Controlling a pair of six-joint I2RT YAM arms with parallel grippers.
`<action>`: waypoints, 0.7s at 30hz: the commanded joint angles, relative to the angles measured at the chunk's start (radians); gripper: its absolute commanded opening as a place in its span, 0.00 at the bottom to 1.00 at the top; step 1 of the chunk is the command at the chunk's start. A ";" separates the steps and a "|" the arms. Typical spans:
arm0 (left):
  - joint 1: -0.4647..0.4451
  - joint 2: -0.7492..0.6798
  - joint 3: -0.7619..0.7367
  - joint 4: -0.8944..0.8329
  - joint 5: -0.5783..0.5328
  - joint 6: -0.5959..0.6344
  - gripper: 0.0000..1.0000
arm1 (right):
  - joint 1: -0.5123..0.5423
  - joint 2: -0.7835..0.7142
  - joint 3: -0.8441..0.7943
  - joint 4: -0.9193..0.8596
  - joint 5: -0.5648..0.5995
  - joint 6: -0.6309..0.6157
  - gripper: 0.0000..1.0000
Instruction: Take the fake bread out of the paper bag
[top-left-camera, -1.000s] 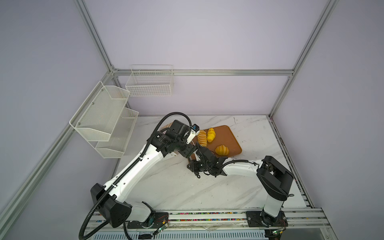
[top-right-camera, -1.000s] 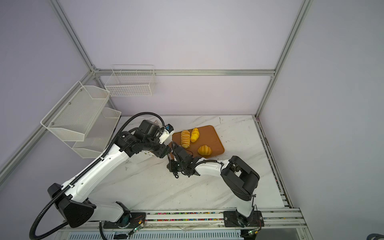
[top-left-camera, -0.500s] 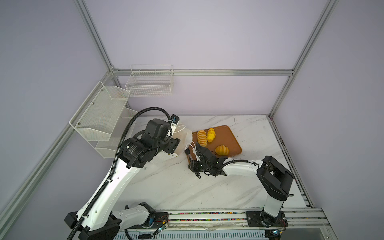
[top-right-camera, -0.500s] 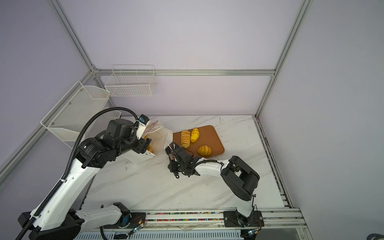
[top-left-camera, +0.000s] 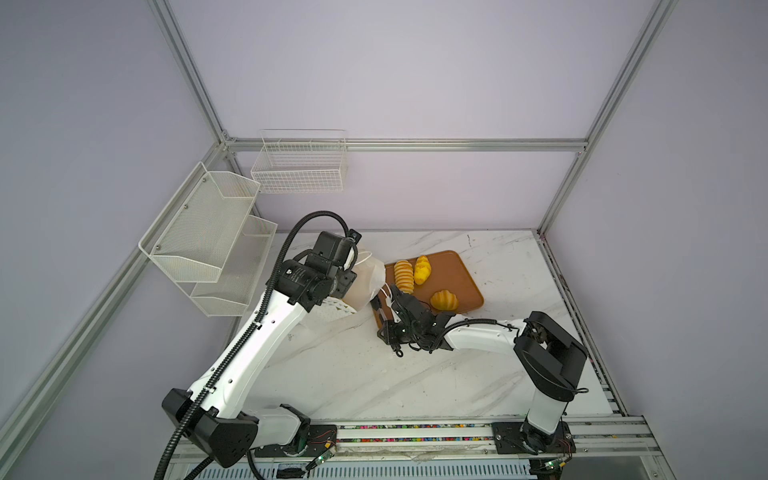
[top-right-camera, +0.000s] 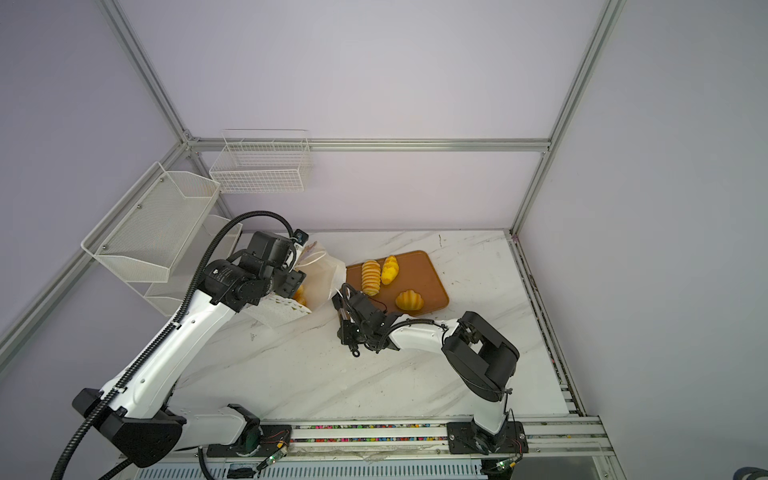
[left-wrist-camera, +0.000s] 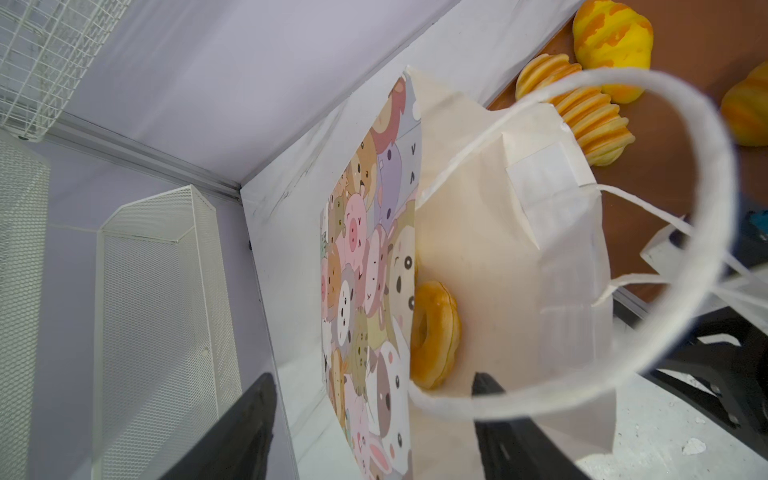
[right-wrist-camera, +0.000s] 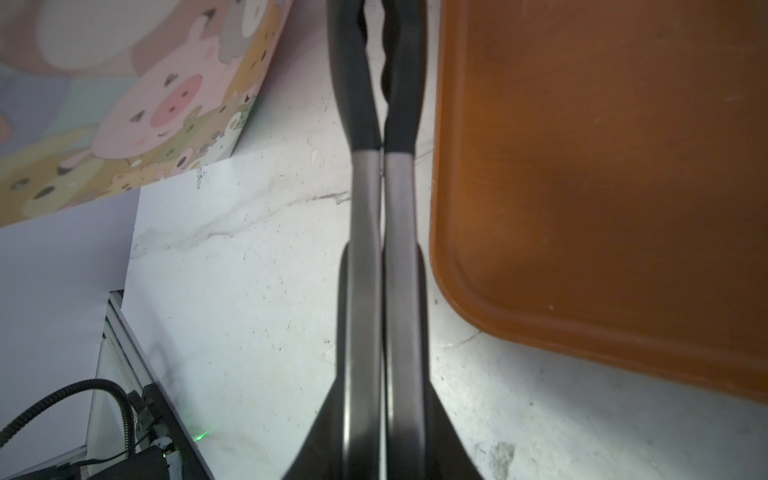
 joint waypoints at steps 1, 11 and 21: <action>0.019 0.011 -0.050 0.063 0.023 0.028 0.67 | 0.007 -0.039 0.022 0.002 0.024 -0.014 0.00; 0.060 0.013 -0.118 0.106 0.055 0.039 0.20 | 0.008 -0.068 0.054 -0.061 0.058 -0.018 0.00; 0.123 -0.009 -0.112 0.142 0.083 0.059 0.00 | 0.006 -0.198 0.071 -0.236 0.181 -0.074 0.00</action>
